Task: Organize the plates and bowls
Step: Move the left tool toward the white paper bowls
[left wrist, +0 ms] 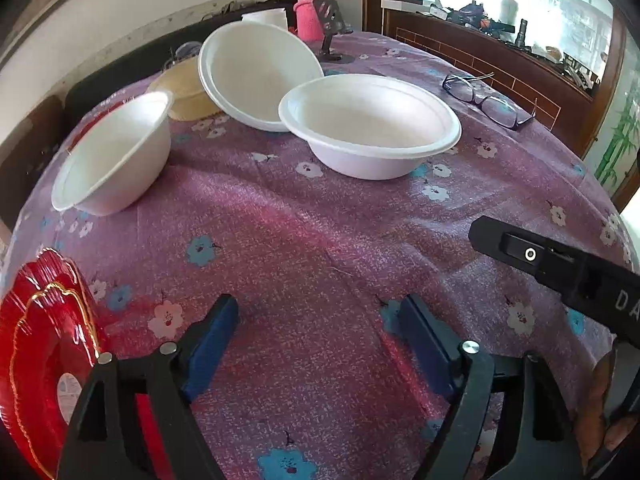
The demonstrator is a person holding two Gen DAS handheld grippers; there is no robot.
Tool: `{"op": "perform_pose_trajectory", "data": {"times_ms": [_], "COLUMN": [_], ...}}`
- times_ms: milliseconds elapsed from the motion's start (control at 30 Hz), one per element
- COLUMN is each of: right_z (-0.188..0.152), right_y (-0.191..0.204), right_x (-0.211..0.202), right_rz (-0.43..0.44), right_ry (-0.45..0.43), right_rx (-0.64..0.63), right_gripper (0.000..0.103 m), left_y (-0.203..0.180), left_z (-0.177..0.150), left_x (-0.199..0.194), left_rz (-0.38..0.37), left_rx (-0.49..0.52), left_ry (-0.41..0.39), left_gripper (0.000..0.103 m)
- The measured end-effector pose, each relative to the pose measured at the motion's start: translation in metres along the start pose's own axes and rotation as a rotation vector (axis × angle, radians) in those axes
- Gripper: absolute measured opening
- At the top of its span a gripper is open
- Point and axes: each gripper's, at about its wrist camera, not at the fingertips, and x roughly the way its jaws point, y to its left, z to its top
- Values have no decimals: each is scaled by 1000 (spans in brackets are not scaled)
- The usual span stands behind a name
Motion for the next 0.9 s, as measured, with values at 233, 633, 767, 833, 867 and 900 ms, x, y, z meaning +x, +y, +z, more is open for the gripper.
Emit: {"op": "perform_pose_trajectory", "data": {"times_ms": [233,633,767,833,867,900], "right_z": [0,1,1,1,1,1], "right_y": [4,4,6,8,9,9], "right_x": [1,2,2,3,4,4], "right_rz": [21,22,20,22,21,20], "right_ry": [10,14,18,24,26,27], "right_rx": [-21,-26,-35,-44,-48,-50], "right_gripper": [58,59,60,63,63,64], "left_y": [-1,-7,-8,-8,-8,-8], "left_z": [2,3,3,2,2,2], "left_x": [4,8,9,8,8,8], "left_rz": [-17,-47,-47,-50,-53,-56], "left_rx": [7,42,44,46,49,52], "left_ry": [18,47,50,51,53,53], "left_gripper": [92,103,103,103,103,103]}}
